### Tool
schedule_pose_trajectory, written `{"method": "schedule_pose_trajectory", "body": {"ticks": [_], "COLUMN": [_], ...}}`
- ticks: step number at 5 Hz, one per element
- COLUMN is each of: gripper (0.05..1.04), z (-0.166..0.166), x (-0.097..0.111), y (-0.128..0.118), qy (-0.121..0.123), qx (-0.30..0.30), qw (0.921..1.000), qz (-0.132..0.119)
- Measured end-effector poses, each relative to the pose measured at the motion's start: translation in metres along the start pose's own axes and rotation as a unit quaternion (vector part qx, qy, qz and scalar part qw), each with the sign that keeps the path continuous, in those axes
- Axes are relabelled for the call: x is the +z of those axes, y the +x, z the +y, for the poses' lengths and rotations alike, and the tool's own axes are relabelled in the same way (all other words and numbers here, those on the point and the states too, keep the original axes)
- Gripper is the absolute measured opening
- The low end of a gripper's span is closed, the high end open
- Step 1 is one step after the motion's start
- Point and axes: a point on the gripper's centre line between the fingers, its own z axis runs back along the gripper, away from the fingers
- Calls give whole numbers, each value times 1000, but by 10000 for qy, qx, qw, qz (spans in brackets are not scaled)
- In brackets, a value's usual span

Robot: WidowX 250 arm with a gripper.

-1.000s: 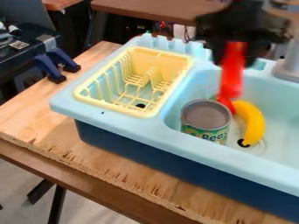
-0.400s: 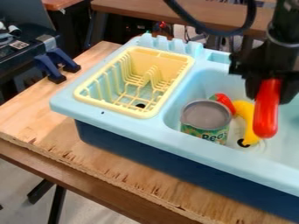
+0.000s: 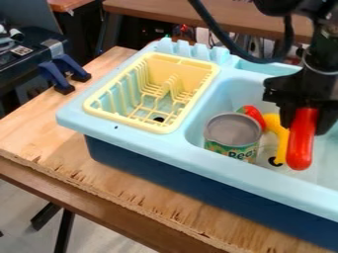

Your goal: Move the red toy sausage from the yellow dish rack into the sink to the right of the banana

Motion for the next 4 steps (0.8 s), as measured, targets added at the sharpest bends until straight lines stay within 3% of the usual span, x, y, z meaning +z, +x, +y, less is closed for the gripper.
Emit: {"method": "schedule_pose_trajectory", "body": {"ticks": [1, 2, 3, 4], "gripper": [558, 558, 558, 558], "z": [-9, -14, -17, -15], "x": [-4, -9, -20, -45], "y": [-4, -9, -14, -16], "qy": [-30, 21, -91, -166], "qx": [-460, -602, -552, -1079], "qw": [9989, 9982, 9984, 9938], "qz": [-45, 27, 78, 199]}}
